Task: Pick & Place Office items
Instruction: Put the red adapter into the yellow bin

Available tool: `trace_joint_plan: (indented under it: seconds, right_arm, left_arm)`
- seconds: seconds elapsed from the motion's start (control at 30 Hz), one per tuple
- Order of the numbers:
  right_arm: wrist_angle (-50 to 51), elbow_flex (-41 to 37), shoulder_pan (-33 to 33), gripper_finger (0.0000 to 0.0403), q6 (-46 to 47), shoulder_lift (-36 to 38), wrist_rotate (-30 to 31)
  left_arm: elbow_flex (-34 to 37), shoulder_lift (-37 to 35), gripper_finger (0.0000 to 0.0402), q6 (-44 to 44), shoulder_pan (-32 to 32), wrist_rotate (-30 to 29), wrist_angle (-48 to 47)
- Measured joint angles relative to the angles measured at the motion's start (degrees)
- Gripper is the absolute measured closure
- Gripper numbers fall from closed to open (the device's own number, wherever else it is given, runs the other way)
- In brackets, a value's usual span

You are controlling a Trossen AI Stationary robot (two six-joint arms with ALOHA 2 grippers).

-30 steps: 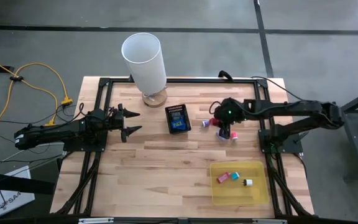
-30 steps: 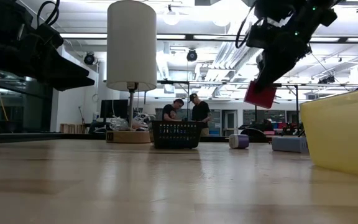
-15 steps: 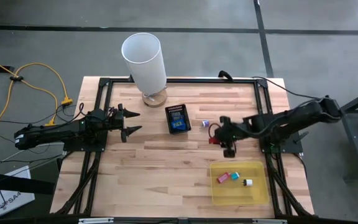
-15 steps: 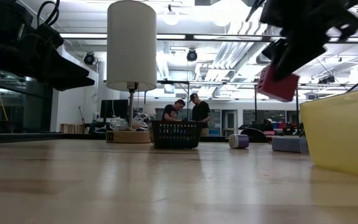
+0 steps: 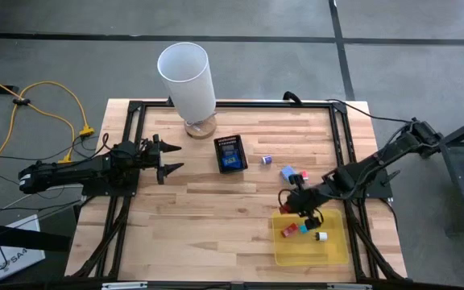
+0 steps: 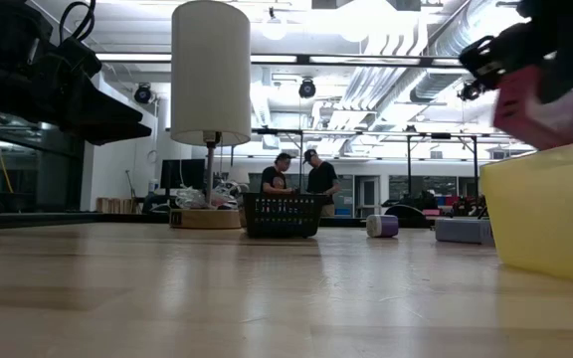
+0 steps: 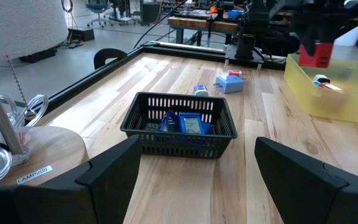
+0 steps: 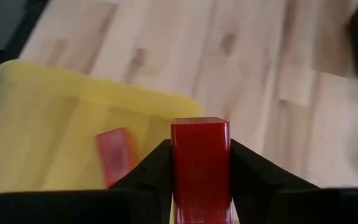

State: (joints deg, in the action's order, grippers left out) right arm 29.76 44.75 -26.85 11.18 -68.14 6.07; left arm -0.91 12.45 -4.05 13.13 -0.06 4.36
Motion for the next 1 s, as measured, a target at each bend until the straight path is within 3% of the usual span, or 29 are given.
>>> trace_joint_plan:
  seconds: [1.0]
  right_arm:
    - [-2.3, 0.0, -23.44, 0.0291, 4.13, 0.0, -0.17]
  left_arm:
    - [0.0, -0.02, 0.0094, -0.01, -0.01, -0.01, -0.01]
